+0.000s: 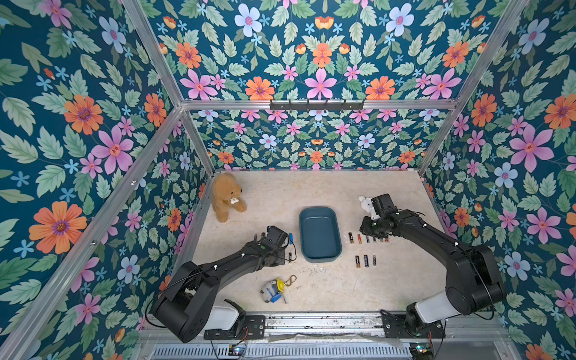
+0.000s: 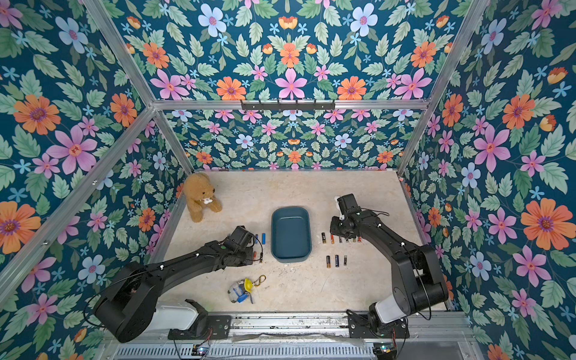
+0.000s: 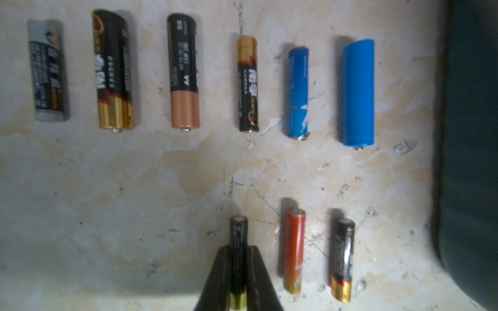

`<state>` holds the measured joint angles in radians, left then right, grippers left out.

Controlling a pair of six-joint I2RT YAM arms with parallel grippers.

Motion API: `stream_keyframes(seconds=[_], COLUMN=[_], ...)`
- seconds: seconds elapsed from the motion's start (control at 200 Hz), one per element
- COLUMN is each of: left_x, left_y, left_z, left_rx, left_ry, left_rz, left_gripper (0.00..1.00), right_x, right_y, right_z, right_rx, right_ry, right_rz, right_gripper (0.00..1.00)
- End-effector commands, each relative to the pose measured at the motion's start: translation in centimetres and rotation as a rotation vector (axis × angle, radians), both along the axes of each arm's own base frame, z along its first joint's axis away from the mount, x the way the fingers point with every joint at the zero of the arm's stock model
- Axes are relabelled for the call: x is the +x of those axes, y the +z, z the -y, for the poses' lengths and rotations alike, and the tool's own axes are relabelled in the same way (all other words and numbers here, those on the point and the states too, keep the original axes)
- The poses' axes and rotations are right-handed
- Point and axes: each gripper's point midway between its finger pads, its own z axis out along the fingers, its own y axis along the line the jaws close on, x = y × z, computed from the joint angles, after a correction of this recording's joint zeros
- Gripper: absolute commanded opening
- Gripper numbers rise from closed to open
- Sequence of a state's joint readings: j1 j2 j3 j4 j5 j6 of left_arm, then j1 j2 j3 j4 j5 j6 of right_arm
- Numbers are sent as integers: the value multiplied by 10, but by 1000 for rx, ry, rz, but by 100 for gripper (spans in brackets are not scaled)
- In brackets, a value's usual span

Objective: Take the batteries out of the storage box
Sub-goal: Place the battery at the center of the board.

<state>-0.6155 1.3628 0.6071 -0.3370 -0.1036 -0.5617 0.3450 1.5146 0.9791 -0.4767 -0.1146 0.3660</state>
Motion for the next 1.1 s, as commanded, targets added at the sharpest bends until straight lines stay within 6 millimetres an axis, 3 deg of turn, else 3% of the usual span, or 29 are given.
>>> stream_keyframes(seconds=[0.0, 0.41, 1.095], left_x=[1, 0, 1], left_y=[-1, -7, -1], left_z=[1, 1, 0], left_rx=[-2, 5, -3], left_ry=[-1, -2, 2], left_rz=[-1, -14, 3], left_gripper=[11, 12, 25], right_x=[1, 0, 0], right_y=[0, -1, 0], right_z=[0, 0, 0], right_rx=[-4, -7, -7], right_ry=[4, 3, 4], right_rz=[2, -4, -2], right_gripper=[41, 41, 41])
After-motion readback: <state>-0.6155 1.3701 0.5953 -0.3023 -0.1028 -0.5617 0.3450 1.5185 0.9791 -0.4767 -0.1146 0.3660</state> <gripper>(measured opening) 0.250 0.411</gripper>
